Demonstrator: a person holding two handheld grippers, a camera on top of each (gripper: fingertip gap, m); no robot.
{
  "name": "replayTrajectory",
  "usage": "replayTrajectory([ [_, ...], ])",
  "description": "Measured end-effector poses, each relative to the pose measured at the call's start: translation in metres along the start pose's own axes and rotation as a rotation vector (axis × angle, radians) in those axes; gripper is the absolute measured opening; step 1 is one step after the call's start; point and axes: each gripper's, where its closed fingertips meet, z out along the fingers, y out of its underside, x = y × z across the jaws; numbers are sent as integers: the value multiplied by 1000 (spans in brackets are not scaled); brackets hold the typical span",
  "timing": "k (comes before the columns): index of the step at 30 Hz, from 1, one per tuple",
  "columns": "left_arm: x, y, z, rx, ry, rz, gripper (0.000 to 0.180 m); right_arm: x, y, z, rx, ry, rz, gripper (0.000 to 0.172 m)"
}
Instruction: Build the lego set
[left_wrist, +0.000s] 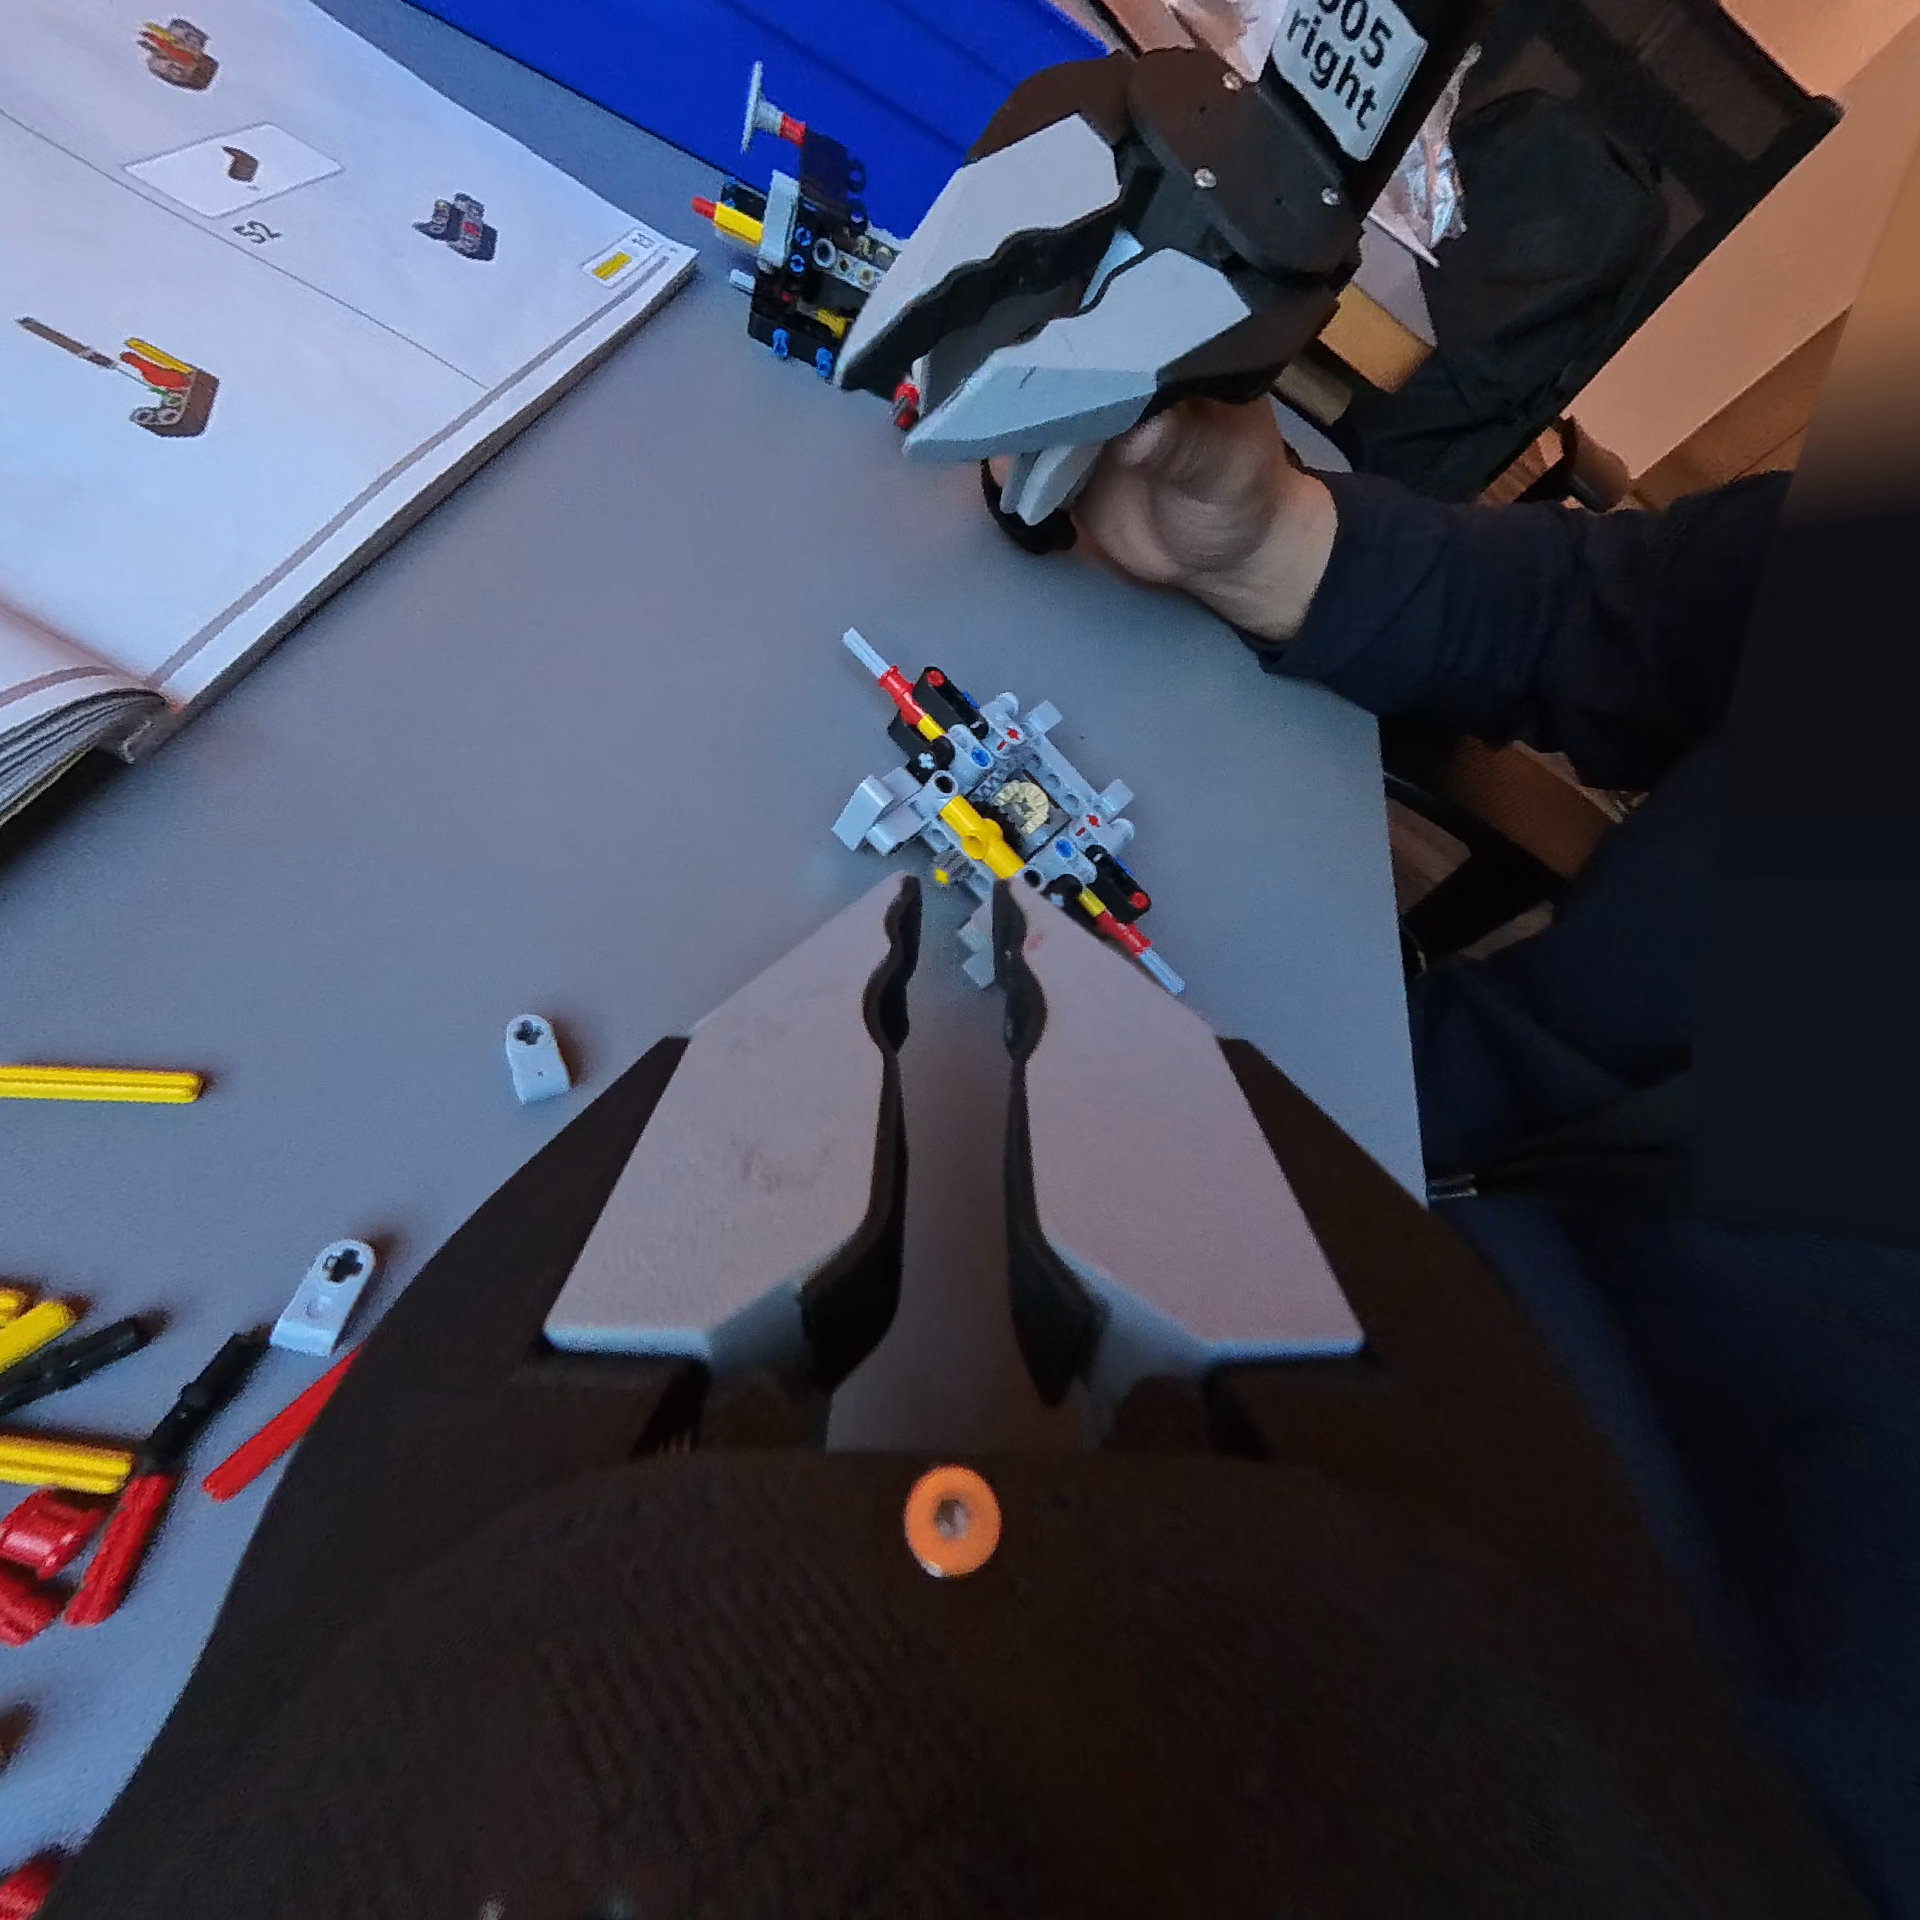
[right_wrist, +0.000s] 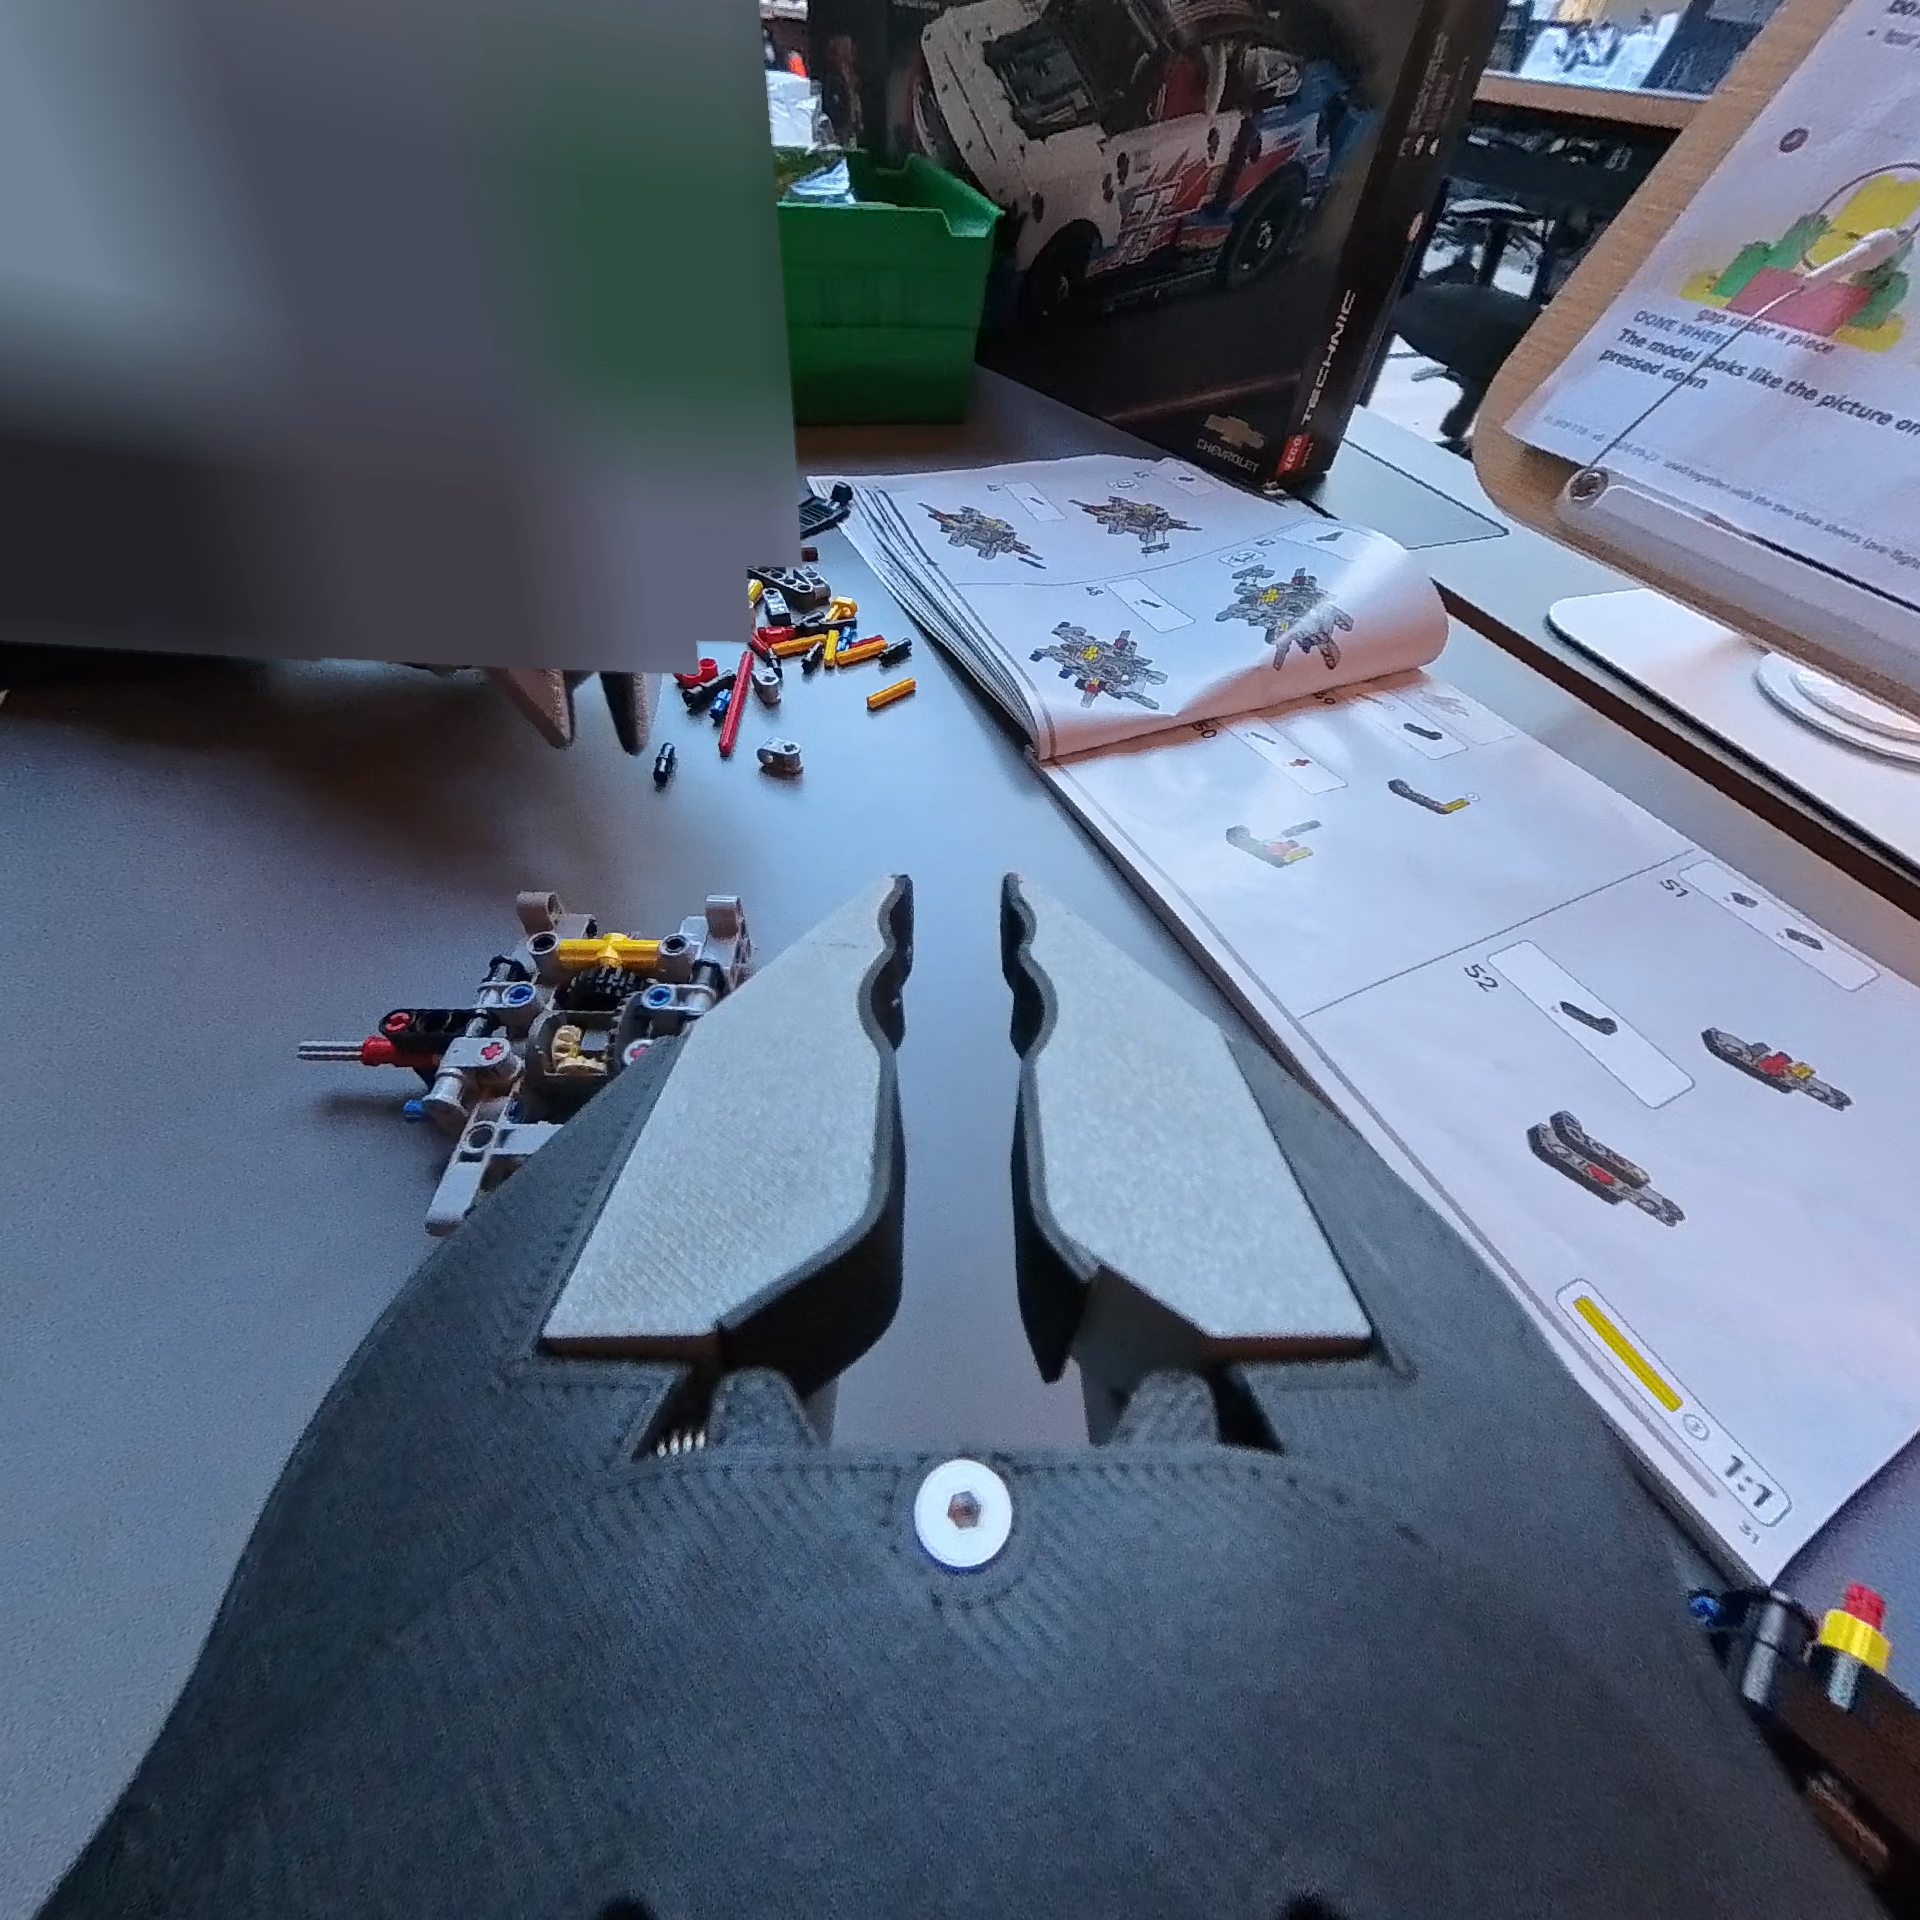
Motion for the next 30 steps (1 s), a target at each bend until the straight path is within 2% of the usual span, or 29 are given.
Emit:
replayTrajectory([
  [8, -6, 10, 7, -60, -25, 8, 9, 2, 3, -5, -3, -16, 22, 17],
  [13, 2, 21, 16, -133, -32, 83, 9, -8, 8, -10, -28, -22, -19, 21],
  [15, 7, 28, 20, -173, 0, 84, 9, -14, 9, -13, -28, -22, -42, 21],
  [19, 36, 43, 28, -250, 182, 66, 5, -23, 17, -19, -71, -2, -103, 20],
  [21, 49, 42, 29, -244, 250, 75, 5, -22, 20, -24, -83, 36, -126, 20],
  [23, 48, 38, 27, -224, 230, 92, 5, -20, 21, -30, -77, 68, -131, 19],
  [26, 27, 29, 21, -179, 106, 110, 5, -22, 21, -39, -60, 79, -105, 20],
  [30, 17, 38, 22, -233, 33, 156, 8, -32, 21, -50, -44, 57, -83, 22],
])
